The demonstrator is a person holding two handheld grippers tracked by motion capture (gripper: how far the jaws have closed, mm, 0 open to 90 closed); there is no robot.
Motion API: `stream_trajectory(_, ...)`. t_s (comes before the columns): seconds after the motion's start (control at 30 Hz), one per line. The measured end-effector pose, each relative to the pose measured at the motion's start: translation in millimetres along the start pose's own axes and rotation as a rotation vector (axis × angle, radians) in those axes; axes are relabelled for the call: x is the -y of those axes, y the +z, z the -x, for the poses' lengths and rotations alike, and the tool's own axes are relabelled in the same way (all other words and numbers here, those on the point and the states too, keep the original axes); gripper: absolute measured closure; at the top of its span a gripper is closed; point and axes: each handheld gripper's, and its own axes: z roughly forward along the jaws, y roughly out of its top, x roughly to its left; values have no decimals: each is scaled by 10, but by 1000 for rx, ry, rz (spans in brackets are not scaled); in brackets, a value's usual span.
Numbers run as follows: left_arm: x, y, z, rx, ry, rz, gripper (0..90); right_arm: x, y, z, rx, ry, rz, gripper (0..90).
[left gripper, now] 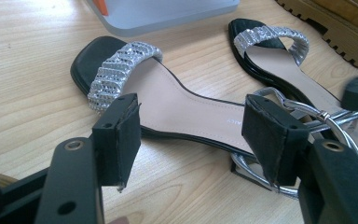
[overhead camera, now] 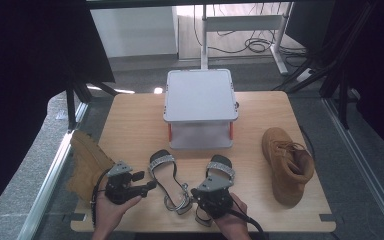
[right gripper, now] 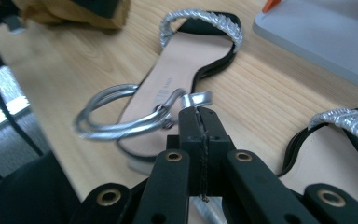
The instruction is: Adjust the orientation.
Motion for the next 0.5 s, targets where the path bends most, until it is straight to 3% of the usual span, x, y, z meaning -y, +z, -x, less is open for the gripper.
stream_trajectory(0.03,0,-4,-1,0,1,-2,372,0,0,0,0,0,0,895)
stream_trajectory(0.07,3,-6,-7,-4,2,-1,371,-52,104,16,22,-19,-48,895)
stream_trajectory(0.17,10,-9,-14,-44,10,-1,372,-77,225,23,41,-34,-103,895)
stream_trajectory(0.33,12,-18,-39,-31,0,1,372,-123,318,-29,55,-83,-152,896)
stream_trajectory(0.5,13,-31,-32,-24,-1,6,372,-136,372,-47,54,-101,-180,896)
